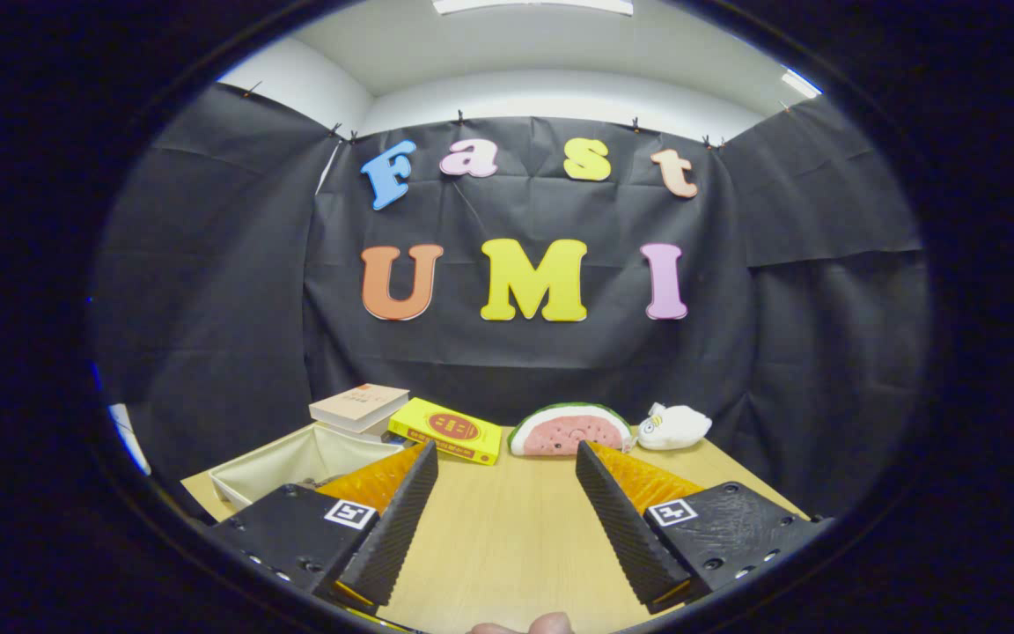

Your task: Open the storage box then place both shoes into the box .Put the left shoe in first, then the right shoe, with the right side of both shoes facing outward in a uniform manner.

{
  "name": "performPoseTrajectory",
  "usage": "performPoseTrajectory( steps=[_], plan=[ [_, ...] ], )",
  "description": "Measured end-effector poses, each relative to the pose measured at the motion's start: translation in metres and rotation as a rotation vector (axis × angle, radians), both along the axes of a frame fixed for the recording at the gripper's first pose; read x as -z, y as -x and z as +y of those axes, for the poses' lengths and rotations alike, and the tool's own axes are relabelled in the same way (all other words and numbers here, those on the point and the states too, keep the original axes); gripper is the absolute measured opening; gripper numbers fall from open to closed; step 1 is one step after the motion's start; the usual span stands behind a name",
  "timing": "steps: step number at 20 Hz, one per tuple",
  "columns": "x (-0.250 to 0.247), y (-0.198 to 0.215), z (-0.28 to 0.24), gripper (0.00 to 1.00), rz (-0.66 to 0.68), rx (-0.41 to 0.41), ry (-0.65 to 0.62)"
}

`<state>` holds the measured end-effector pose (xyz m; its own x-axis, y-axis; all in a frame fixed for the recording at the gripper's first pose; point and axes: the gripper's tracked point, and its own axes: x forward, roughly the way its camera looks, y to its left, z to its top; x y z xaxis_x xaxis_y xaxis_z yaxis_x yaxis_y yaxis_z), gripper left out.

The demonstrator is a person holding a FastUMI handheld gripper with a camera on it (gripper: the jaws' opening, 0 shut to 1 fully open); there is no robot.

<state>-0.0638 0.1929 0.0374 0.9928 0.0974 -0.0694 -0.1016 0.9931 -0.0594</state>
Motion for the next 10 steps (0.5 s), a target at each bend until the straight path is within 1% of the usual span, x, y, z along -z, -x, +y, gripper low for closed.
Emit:
performPoseTrajectory(
  steps=[3,5,7,10],
  plan=[
    [-0.002,0.015,0.014,0.96,-0.05,-0.011,-0.014],
    [-0.004,0.02,0.027,0.96,-0.075,-0.033,-0.039],
    [0.005,0.024,0.034,0.96,-0.081,-0.044,-0.04],
    [0.013,0.023,0.032,0.96,-0.075,-0.027,-0.041]
  ],
)
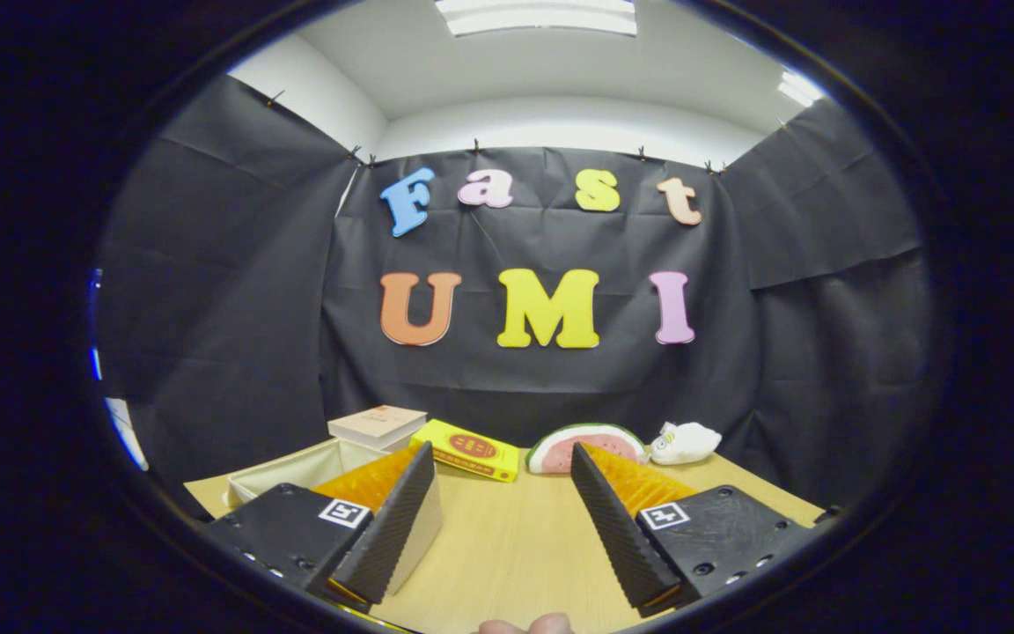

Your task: Open the storage box then place both shoes into the box .Put the left shoe in first, then the right shoe, with the right side of both shoes facing outward in a uniform manner.

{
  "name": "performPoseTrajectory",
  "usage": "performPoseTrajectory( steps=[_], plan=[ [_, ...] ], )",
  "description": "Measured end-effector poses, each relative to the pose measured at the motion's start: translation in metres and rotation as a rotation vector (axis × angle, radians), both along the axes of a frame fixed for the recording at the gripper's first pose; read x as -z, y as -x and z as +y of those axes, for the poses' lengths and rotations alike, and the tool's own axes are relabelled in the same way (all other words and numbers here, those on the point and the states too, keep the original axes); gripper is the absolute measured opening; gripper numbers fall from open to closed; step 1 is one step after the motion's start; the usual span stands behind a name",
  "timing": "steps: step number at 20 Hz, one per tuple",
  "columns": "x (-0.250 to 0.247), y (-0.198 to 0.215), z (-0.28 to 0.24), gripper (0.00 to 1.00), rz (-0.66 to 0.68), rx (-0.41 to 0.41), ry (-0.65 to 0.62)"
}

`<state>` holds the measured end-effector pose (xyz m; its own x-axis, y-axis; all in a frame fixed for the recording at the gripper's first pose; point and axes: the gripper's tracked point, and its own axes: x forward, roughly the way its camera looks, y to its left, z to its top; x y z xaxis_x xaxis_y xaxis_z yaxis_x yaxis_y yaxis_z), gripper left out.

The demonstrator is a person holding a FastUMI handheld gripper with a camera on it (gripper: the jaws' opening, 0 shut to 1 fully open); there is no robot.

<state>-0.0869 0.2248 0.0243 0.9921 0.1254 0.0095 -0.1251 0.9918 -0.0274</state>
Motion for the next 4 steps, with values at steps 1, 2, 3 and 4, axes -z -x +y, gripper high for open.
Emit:
performPoseTrajectory(
  steps=[1,2,3,4],
  plan=[
    [0.0014,-0.0013,-0.0016,0.95,-0.001,0.004,-0.005],
    [0.0029,-0.0015,-0.0053,0.95,0.0,0.015,-0.004],
    [0.005,-0.0022,-0.0091,0.95,0.008,0.026,-0.01],
    [0.0093,-0.0029,-0.0103,0.95,0.018,0.034,-0.017]
  ],
)
